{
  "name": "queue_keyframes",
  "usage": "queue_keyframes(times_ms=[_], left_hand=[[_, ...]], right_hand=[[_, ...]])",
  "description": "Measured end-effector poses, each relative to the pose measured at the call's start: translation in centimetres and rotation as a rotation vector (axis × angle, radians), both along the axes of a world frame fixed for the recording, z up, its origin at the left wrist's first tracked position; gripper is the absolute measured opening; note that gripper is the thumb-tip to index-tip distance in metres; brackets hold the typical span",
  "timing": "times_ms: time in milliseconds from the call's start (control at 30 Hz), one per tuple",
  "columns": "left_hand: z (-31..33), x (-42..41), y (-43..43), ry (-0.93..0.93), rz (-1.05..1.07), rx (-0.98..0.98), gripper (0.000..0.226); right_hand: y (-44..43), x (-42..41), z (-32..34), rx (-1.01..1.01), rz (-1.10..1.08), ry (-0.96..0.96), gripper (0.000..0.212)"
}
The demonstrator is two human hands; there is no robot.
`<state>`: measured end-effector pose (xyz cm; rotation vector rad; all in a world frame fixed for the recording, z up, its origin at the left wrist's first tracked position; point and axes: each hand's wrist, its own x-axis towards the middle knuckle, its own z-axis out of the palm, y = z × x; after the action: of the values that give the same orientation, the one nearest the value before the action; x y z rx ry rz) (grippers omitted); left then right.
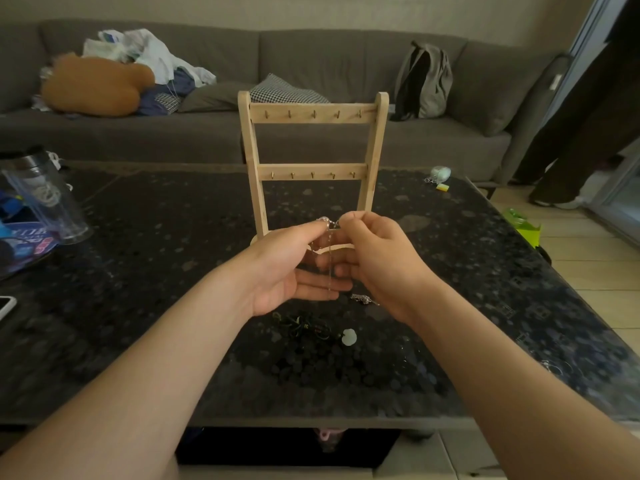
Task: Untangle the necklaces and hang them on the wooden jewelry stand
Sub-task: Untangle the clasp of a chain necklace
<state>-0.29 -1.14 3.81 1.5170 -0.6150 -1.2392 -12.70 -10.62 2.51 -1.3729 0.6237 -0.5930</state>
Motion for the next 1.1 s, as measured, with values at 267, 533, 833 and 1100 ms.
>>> queue_keyframes(times_ms=[267,533,833,1100], left_hand=[[-0.1,0.3,-0.3,-0.028,0.114,0.002,0.030],[-0.2,1.2,-0.7,-0.051,0.328,-0.008,0.015],[-0.3,1.5,-0.6,-0.158,0.300,0.038,0.027],[0.3,1.2,0.1,-0.294,0.084,-0.042,0.049]], right_hand=[[-0.1,-0.2,-0.2,-0.138,0.028,0.114,0.015],[-0.4,-0.5,-0.3,-0.178,-0.053,0.170,0.014],[-0.3,-0.7,0.1,-0.175,0.014,0.209,0.018],[-0.3,-0.8,0.2,-0.039,0.011,0.180,0.021]])
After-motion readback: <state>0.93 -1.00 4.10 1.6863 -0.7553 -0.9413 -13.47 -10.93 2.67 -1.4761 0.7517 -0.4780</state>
